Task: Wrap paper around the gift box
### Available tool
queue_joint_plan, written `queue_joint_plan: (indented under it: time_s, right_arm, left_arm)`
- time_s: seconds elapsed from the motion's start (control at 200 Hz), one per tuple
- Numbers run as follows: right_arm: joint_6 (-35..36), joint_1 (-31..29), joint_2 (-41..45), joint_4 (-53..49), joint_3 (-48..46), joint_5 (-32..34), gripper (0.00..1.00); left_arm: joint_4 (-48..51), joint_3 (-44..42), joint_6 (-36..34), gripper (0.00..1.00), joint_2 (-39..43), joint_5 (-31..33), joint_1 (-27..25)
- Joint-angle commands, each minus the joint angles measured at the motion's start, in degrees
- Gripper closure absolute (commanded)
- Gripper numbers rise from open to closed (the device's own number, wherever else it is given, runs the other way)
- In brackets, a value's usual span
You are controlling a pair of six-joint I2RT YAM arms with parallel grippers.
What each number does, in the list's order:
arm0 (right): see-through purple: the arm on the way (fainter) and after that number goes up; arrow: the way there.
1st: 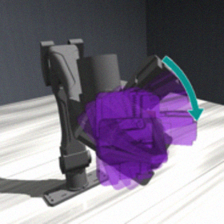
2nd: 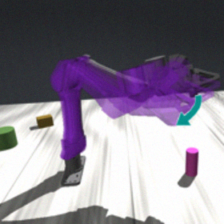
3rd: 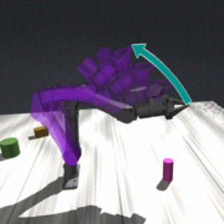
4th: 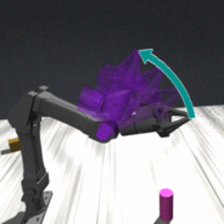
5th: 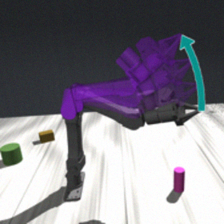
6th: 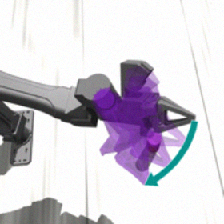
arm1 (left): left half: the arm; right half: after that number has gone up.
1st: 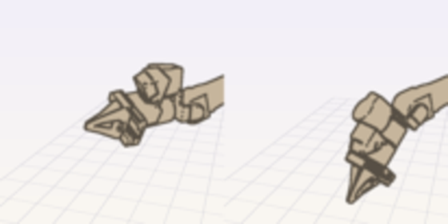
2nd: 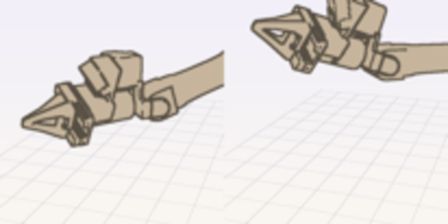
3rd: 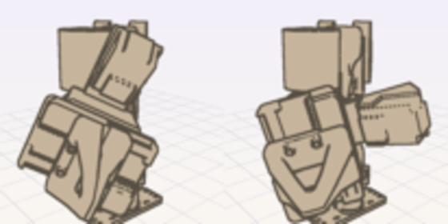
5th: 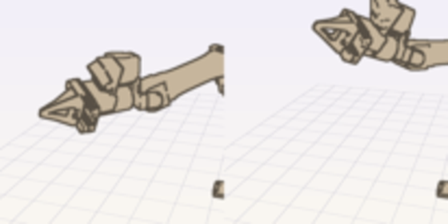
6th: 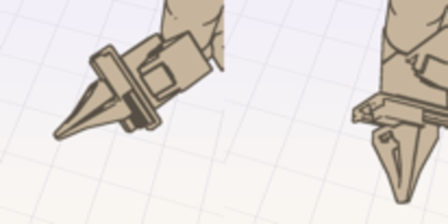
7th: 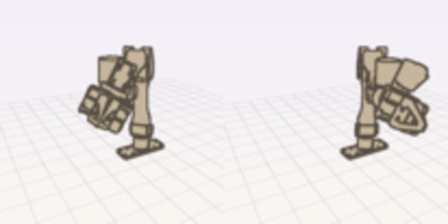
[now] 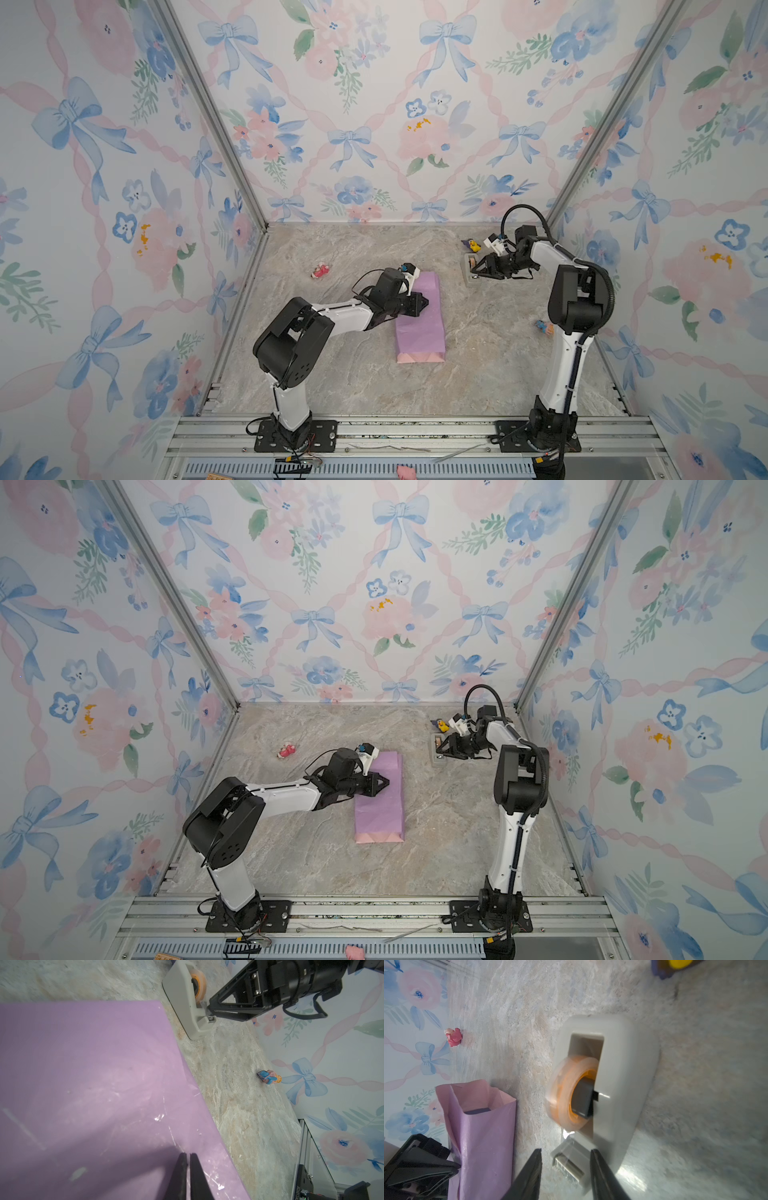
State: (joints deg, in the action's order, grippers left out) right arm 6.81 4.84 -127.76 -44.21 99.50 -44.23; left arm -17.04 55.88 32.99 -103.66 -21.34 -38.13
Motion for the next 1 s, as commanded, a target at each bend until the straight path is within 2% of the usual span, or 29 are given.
queue_joint_plan:
  time_s: [0.0, 0.64, 0.995]
  right_arm:
    - [2.5, 0.3, -1.9, -4.0, 2.0, -3.4, 0.59]
    - [5.0, 0.5, -8.9, -11.2, 9.3, -8.7, 0.63]
    - [6.3, 1.0, -11.9, -14.8, 13.0, -12.0, 0.70]
  left_arm:
    - [10.5, -1.6, -0.5, 0.91, -2.7, 0.6, -0.4]
    - [9.9, -1.4, -0.5, 0.91, -2.4, 1.0, -0.4]
    - [9.8, -1.4, -0.6, 0.91, -2.4, 1.0, -0.3]
